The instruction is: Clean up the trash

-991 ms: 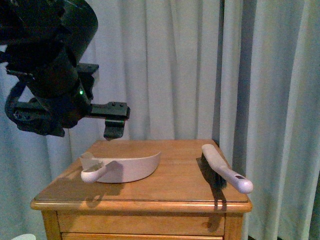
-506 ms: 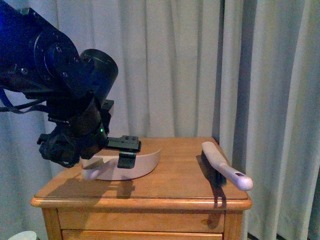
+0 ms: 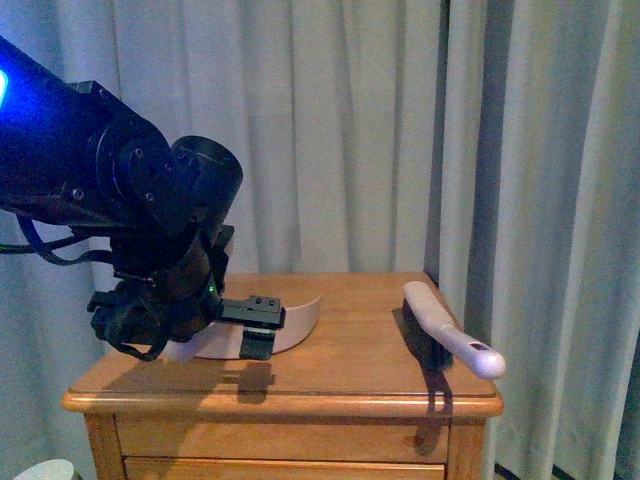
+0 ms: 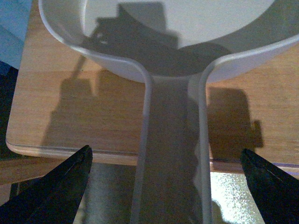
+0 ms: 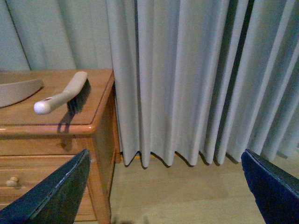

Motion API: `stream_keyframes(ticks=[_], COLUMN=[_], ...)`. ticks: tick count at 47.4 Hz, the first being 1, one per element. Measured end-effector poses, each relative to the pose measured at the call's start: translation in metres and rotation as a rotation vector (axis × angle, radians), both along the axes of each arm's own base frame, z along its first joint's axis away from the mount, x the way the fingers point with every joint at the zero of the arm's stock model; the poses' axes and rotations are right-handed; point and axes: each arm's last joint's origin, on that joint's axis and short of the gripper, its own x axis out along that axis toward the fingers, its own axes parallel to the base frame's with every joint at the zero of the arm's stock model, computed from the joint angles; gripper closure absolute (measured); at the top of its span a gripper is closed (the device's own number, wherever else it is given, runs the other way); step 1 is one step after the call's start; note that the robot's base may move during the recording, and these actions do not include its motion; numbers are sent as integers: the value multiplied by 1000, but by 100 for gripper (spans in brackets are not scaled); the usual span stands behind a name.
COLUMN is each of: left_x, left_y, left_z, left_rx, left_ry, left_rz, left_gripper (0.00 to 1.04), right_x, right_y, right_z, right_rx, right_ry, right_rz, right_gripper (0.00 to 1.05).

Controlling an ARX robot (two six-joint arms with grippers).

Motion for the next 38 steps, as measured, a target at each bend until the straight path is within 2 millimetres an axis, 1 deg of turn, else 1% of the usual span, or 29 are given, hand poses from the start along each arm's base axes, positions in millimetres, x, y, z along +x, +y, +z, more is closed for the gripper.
stream_keyframes(ticks=[4, 5, 9, 14, 19, 29, 38], left_x=[1, 1, 2, 3, 2, -6, -20], left_y=[0, 0, 0, -1, 0, 2, 7], left_z=[-2, -2, -1, 0, -2, -8, -3], left_rx=[3, 5, 7, 11, 17, 20, 29], left_ry=[-2, -3, -11, -27, -37, -40, -119], left_rz=[-2, -5, -5, -13, -22, -27, -36], left_gripper=[8, 11, 29, 54, 75, 76, 76], right_x=[0, 0, 0, 0, 0, 0, 0], right_y=[0, 0, 0, 0, 0, 0, 0], right_z=[0, 0, 0, 0, 0, 0, 0], right_rx=[0, 0, 0, 0, 0, 0, 0], right_ry=[0, 0, 0, 0, 0, 0, 0], right_rz=[0, 0, 0, 0, 0, 0, 0], right_gripper=[7, 7, 7, 7, 7, 7, 7])
